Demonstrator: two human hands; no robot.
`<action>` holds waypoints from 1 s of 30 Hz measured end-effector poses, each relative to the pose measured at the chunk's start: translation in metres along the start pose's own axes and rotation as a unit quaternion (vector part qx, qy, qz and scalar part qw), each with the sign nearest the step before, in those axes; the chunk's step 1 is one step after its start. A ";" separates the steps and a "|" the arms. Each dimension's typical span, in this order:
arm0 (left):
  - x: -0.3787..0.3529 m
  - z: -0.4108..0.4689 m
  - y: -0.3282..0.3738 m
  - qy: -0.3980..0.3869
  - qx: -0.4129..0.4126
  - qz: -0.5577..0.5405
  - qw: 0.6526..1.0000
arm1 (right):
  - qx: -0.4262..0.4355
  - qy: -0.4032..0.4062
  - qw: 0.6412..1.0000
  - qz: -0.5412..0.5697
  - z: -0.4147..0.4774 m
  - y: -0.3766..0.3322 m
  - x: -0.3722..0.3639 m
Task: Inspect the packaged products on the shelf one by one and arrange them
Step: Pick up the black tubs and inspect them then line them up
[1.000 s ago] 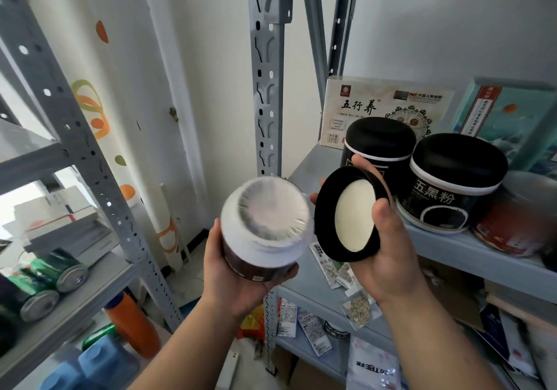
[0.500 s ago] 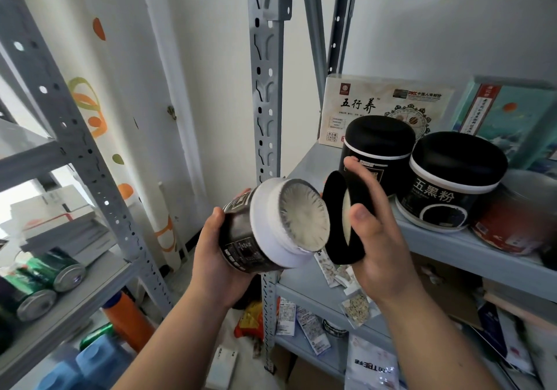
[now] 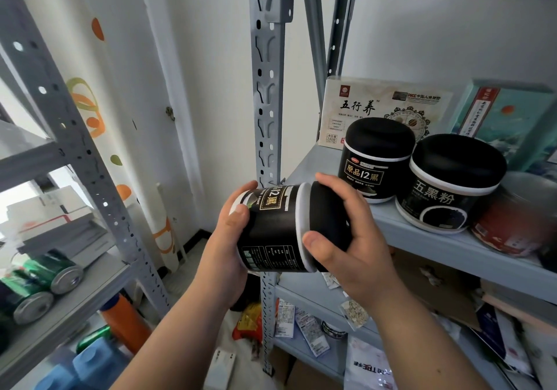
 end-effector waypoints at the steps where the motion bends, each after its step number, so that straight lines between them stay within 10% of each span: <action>1: 0.001 0.000 0.001 -0.002 -0.002 0.007 1.000 | 0.006 0.000 1.000 -0.007 0.000 0.000 -0.001; 22: -0.002 0.004 0.011 0.007 -0.039 0.057 0.998 | 0.001 0.008 1.000 0.013 0.003 0.011 -0.009; 30: 0.000 0.007 0.000 0.012 0.064 0.018 0.998 | 0.111 0.011 0.989 -0.101 -0.002 -0.002 -0.006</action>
Point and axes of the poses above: each hand's wrist, its own z-axis towards the middle knuckle, its own x-axis out of the back of the hand, y = z × x, the point moved 7 cm from there along z, towards the middle knuckle, and after that the axes turned 3 degrees about y, right-handed, at the moved point
